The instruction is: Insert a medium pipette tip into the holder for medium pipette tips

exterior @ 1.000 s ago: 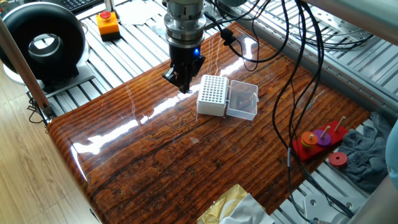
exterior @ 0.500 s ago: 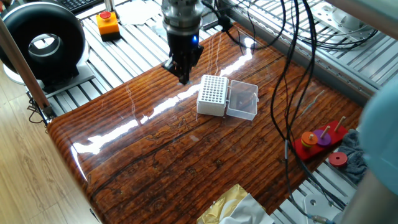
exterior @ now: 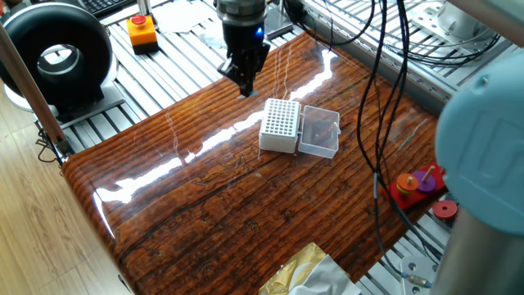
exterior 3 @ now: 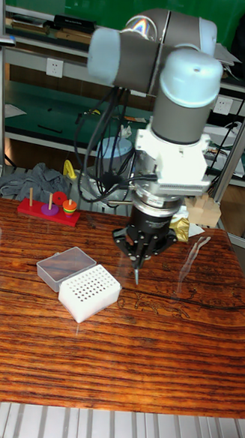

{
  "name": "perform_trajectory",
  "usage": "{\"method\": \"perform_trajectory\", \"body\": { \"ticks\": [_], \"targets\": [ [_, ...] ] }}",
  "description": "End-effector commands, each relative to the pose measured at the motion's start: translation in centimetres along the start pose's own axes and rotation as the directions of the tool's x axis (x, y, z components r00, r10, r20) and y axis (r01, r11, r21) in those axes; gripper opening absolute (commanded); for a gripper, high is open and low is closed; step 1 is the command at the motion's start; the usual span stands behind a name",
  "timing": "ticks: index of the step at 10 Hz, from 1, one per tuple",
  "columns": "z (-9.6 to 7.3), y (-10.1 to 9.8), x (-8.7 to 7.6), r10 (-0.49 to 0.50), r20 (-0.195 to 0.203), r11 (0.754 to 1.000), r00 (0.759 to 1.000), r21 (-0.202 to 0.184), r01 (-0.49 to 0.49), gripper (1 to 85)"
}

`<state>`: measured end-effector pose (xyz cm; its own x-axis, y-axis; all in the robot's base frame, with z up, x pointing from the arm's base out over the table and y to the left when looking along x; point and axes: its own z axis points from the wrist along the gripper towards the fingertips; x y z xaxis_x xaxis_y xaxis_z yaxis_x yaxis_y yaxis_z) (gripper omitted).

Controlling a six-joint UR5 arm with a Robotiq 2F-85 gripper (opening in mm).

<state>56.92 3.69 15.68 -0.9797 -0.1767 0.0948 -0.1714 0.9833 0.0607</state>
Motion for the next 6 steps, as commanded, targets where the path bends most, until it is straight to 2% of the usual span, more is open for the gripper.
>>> {"method": "perform_trajectory", "body": {
  "ticks": [1,2,3,4,6],
  "targets": [
    [-0.7,-1.8,0.4,-0.036,-0.01,0.999,0.999,-0.023,0.036,1.0],
    [-0.6,-2.0,0.8,-0.041,-0.027,0.999,0.999,-0.015,0.041,1.0],
    [-0.4,-2.9,1.5,-0.042,-0.066,0.999,0.997,0.012,0.042,1.0],
    [0.1,-3.4,2.2,-0.047,-0.097,0.999,0.994,0.021,0.049,1.0],
    [1.4,-4.4,3.7,-0.051,-0.139,0.998,0.989,0.021,0.054,1.0]
  ]
}}
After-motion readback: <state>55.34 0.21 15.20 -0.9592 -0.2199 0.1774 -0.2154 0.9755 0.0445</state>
